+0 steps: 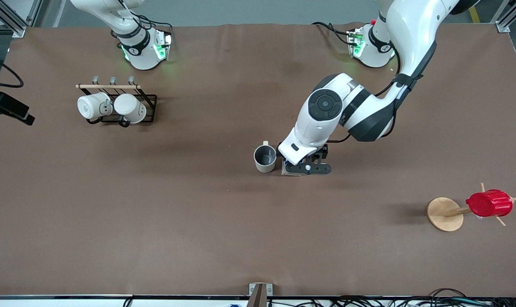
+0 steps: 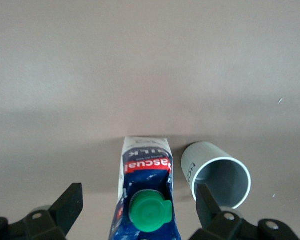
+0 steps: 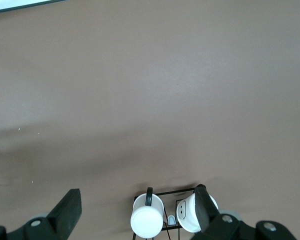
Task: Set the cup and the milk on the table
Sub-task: 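Lower the milk carton beside the mug with the left gripper while the right gripper retracts, then open the left gripper and withdraw it from the milk carton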
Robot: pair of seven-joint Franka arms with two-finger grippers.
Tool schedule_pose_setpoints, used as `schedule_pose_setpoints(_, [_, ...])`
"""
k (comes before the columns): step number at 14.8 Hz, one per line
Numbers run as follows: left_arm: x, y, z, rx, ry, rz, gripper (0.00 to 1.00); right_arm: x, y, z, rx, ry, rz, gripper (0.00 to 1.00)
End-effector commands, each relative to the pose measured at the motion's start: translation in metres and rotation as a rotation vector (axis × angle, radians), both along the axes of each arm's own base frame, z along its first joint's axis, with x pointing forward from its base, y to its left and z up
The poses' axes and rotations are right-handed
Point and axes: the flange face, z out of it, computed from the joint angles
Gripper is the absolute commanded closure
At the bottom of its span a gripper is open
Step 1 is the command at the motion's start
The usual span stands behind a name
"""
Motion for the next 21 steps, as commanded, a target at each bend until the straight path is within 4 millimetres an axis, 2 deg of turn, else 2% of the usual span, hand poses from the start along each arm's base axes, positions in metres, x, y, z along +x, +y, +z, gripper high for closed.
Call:
schedule_pose_setpoints(1, [0.003, 0.036, 0.055, 0.082, -0.065, 0.051, 0.00, -0.009, 0.003, 0.009, 0.023, -0.006, -0.001, 0.00])
schedule_pose_setpoints(3, [0.006, 0.064, 0.077, 0.121, -0.091, 0.061, 0.00, -0.012, -0.004, 0.010, 0.023, 0.003, -0.012, 0.00])
schedule_pose_setpoints(5, [0.019, 0.103, 0.104, 0.079, -0.089, 0.080, 0.00, -0.014, -0.005, 0.009, 0.025, 0.010, -0.015, 0.00])
schedule_pose_setpoints(7, [0.026, 0.165, 0.135, -0.003, -0.072, 0.069, 0.00, -0.014, -0.004, 0.009, 0.025, 0.010, -0.012, 0.00])
schedule_pose_setpoints(10, [0.012, 0.235, 0.162, -0.027, -0.081, 0.024, 0.00, -0.014, -0.002, 0.010, 0.025, 0.010, -0.010, 0.00])
schedule_pose_setpoints(12, [0.002, 0.270, 0.174, -0.010, -0.082, 0.012, 0.00, -0.013, -0.002, 0.010, 0.023, 0.007, -0.009, 0.00])
schedule_pose_setpoints(15, [-0.016, 0.317, 0.195, 0.003, -0.065, 0.004, 0.00, -0.014, -0.003, 0.009, 0.024, 0.013, -0.012, 0.00])
schedule_pose_setpoints(18, [-0.028, 0.350, 0.210, 0.001, -0.071, 0.011, 0.00, -0.015, -0.005, 0.005, 0.023, 0.024, -0.015, 0.00])
schedule_pose_setpoints(21, [-0.027, 0.376, 0.218, -0.015, -0.088, 0.027, 0.00, -0.024, -0.004, 0.003, 0.019, 0.023, -0.009, 0.00])
